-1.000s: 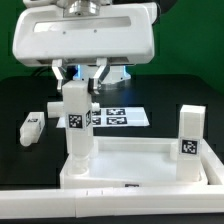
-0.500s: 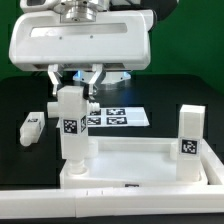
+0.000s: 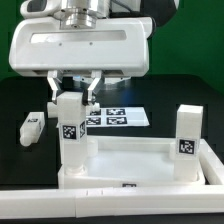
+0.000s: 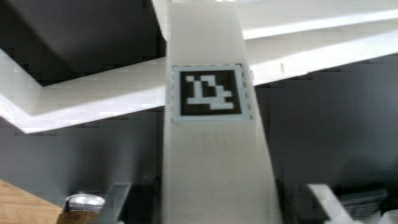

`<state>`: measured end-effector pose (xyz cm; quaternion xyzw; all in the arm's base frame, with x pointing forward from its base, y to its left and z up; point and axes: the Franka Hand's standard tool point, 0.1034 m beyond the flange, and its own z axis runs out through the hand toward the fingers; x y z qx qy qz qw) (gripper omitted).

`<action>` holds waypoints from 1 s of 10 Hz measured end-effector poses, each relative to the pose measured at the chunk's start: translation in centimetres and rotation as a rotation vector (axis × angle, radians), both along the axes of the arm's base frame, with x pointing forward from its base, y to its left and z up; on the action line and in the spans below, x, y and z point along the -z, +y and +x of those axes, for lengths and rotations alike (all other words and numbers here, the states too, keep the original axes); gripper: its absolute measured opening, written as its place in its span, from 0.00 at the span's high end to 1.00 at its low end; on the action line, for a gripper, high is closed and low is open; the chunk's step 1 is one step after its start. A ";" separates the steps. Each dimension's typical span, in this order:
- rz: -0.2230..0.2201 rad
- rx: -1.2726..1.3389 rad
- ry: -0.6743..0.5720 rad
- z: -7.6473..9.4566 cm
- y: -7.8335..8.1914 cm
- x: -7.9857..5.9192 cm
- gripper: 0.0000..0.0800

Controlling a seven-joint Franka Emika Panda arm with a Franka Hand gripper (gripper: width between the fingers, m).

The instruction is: Assemble desk

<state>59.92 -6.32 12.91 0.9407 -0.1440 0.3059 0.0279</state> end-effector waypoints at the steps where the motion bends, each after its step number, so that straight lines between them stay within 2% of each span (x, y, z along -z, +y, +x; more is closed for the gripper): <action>1: -0.010 -0.003 -0.006 0.0 -0.1 0.2 0.64; 3: -0.010 -0.002 -0.007 0.0 -0.2 0.2 0.64; 4: -0.010 -0.002 -0.006 -0.1 -0.2 0.3 0.51; 5: -0.010 -0.002 -0.006 -0.1 -0.2 0.3 0.32; 6: -0.010 -0.002 -0.006 -0.1 -0.2 0.3 0.23; 8: -0.005 -0.002 0.006 -0.1 -0.2 0.4 0.20; 10: 0.034 -0.004 0.067 0.4 0.0 0.2 0.19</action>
Offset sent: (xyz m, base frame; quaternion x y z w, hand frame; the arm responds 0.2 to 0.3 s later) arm 0.0000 0.0000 0.0000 0.0000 0.0000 0.0000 1.0000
